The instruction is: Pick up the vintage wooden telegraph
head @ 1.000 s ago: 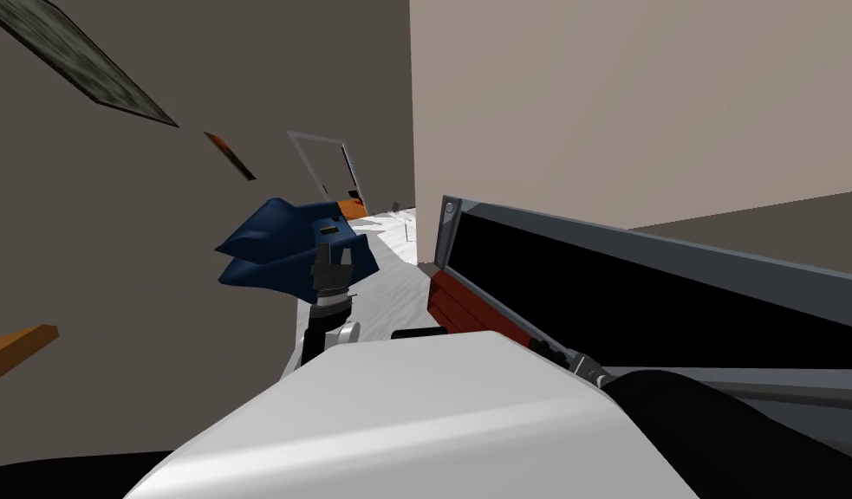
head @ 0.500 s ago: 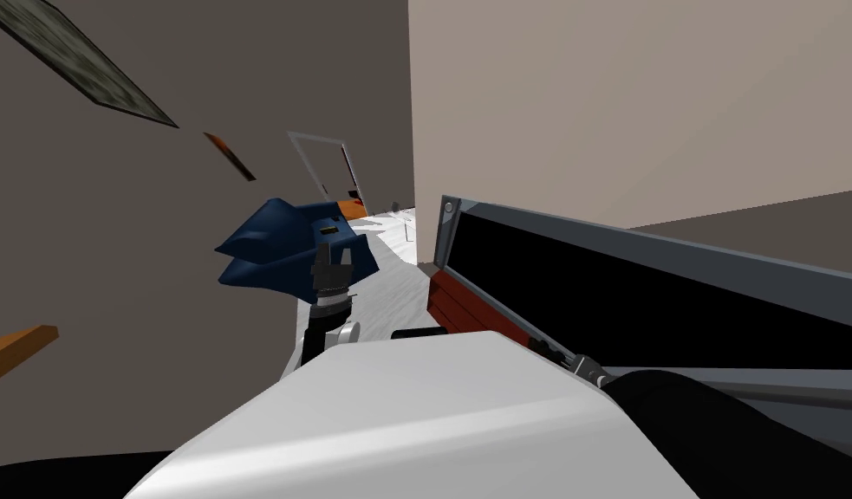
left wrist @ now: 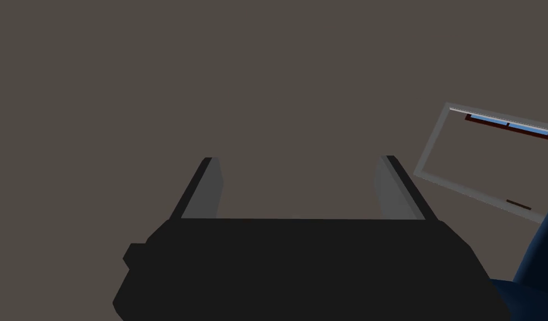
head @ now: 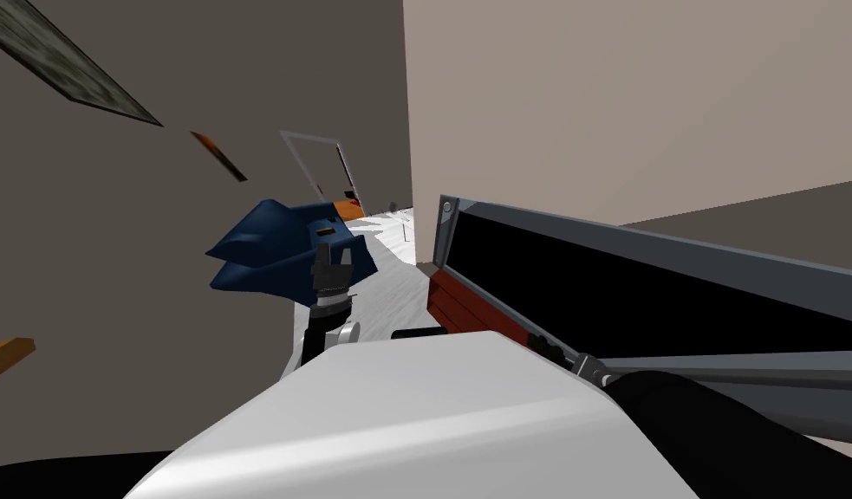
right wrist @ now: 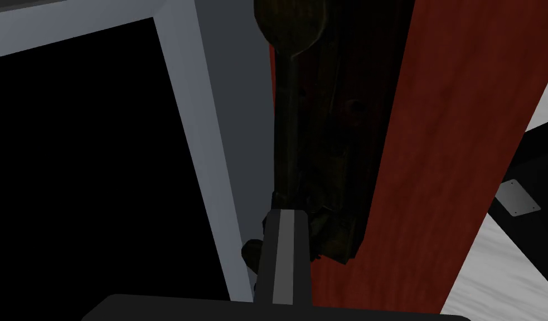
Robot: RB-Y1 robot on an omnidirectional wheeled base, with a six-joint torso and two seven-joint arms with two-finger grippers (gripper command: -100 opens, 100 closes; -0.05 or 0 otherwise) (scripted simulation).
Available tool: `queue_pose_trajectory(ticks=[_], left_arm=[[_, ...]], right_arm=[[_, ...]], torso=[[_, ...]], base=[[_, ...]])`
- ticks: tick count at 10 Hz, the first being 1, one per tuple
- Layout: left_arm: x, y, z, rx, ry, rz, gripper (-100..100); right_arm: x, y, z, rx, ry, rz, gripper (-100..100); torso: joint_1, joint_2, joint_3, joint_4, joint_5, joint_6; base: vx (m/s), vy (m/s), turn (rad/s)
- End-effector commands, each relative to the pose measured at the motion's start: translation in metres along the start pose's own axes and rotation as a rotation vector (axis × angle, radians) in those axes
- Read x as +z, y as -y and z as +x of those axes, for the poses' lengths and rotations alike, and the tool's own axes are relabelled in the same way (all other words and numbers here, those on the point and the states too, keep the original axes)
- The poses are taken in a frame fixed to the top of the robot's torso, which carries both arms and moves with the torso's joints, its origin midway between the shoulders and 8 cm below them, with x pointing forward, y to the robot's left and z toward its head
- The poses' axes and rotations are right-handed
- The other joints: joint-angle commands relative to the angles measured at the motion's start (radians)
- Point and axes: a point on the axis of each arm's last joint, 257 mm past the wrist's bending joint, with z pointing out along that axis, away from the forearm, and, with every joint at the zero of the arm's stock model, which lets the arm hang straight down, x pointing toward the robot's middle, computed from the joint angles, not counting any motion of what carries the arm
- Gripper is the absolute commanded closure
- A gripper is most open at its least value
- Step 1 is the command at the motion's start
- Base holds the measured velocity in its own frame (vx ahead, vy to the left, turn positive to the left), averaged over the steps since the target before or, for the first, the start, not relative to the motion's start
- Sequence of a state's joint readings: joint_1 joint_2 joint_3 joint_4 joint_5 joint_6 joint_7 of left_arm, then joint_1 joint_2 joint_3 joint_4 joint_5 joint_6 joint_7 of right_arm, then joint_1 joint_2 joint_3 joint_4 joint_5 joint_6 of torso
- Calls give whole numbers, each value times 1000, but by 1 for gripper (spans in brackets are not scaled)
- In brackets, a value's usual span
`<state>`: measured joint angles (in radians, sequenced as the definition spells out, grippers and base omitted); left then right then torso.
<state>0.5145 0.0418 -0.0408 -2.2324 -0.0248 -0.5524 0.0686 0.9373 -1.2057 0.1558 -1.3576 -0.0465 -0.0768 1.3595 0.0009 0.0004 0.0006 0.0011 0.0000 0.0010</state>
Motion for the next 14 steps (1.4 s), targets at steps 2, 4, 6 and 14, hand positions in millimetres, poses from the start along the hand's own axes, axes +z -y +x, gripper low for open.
queue_pose_trajectory(ticks=[2,4,6,14], left_arm=[[0,0,0,0,0,0,0],[0,0,0,0,0,0,0],[0,0,0,0,0,0,0],[0,0,0,0,0,0,0]], right_arm=[[-7,7,15,6,-40,-1,-100],[-18,8,36,4,-89,-19,-100],[-34,1,61,-1,-147,-59,-100],[-84,-43,122,46,-289,-203,-100]], torso=[[-1,0,0,0,0,0],[1,-2,-1,0,0,0],[0,-1,-1,0,0,0],[-3,0,0,0,-1,0]], base=[[6,14,45],[17,42,104],[2,19,160],[-4,-14,129]])
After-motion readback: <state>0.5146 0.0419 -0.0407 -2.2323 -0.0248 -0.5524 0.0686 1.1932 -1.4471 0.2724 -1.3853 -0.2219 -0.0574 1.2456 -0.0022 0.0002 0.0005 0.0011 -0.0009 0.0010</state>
